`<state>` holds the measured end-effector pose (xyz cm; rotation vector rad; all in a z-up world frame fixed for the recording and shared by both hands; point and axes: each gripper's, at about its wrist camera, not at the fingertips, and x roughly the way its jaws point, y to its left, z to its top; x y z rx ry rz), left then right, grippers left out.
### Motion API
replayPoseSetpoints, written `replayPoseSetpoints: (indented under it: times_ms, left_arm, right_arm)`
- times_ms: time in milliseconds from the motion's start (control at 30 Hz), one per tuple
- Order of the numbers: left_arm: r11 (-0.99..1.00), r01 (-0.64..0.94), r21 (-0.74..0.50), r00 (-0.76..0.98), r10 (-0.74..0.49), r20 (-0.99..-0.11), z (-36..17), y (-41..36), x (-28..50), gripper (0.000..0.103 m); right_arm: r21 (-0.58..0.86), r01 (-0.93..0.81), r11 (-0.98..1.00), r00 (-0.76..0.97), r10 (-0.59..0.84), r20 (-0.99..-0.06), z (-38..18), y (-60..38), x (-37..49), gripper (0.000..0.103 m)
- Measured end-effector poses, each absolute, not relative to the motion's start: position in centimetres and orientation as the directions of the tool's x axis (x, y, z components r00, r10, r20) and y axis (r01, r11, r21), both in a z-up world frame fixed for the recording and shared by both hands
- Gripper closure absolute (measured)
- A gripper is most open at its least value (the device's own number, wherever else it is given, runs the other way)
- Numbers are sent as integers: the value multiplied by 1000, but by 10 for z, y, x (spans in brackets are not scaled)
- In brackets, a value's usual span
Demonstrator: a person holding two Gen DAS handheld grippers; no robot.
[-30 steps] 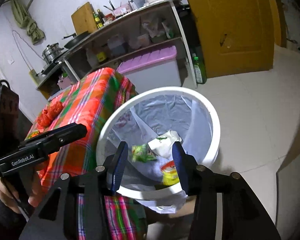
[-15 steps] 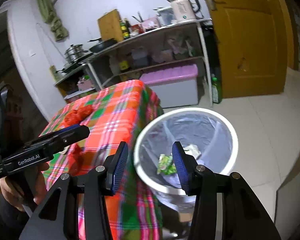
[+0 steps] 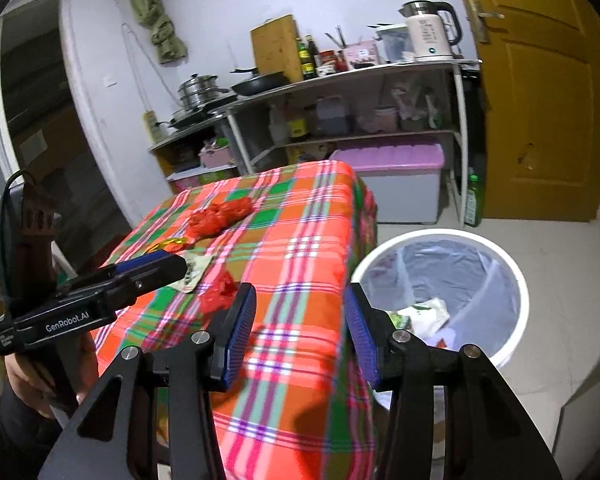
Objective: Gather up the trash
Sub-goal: 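Move both grippers back over the table wrappers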
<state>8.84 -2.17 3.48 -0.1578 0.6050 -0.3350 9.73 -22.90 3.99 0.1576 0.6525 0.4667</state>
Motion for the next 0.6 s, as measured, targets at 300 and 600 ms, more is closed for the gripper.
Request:
replayPoseSetpoints:
  times_ms: [300,600]
  left_arm:
    - [960,196,-199,797,-274,-538,31,11,65,45]
    - [971,150,-186,810,-229,-540,28,33,58,45]
  right_arm:
    - [267,-427,864,666,500,-554,40,-199,91,56]
    - [264,-466,844,625,526,-577,32,-174,96,56]
